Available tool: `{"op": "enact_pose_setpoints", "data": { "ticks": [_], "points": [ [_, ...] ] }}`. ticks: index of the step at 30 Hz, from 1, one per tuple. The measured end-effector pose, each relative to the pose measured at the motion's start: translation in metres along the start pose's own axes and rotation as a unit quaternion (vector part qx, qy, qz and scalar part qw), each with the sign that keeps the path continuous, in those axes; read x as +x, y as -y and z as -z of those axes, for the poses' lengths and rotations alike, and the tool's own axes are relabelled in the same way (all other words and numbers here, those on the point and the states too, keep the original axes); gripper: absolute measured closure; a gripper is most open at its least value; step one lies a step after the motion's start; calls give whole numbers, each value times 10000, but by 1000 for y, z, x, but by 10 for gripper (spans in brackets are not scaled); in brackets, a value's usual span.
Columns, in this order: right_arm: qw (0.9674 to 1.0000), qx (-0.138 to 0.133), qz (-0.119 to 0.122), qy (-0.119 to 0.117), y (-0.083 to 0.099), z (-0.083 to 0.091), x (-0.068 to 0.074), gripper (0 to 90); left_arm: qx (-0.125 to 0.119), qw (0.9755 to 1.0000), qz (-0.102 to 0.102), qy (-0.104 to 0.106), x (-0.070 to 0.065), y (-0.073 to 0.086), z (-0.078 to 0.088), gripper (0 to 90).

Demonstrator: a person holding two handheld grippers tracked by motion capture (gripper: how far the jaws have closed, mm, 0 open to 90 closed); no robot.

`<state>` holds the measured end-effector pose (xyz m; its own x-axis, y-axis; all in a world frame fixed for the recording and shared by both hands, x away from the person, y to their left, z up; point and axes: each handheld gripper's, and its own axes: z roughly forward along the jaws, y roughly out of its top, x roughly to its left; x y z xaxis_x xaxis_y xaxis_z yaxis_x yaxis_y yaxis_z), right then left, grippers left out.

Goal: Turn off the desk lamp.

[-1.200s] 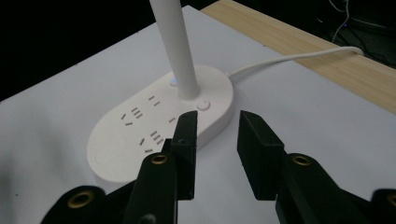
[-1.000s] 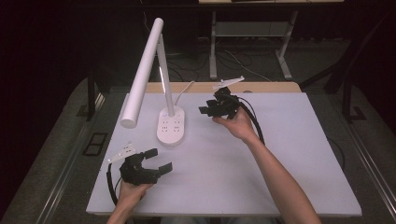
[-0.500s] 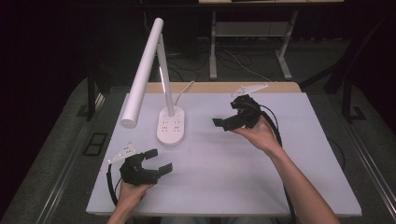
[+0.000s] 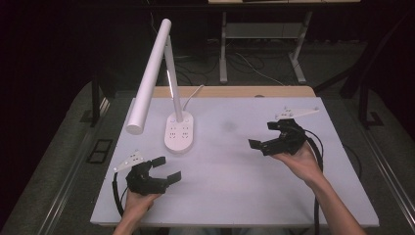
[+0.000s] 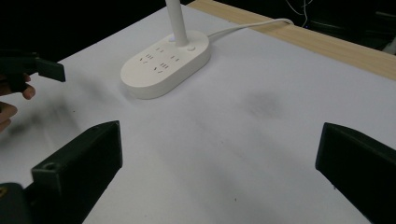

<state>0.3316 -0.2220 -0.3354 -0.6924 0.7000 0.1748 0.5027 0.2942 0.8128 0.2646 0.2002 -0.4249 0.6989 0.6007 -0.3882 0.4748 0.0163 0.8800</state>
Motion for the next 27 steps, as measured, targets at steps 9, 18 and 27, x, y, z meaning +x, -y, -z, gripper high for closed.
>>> {"op": "enact_pose_setpoints", "data": {
  "ticks": [9, 18, 27],
  "points": [
    [9996, -132, -241, 72, 41, 26, -3, 6, -8, 10000, 24, -28, -1, 1, 1, 0],
    [9983, -218, -476, 264, 87, 42, -3, 7, 23, 10000, 5, -45, -1, 1, 1, 0],
    [9971, -309, -596, 346, 114, 50, 4, 7, 63, 10000, -14, -52, -1, 1, 0, 0]
  ]
}}
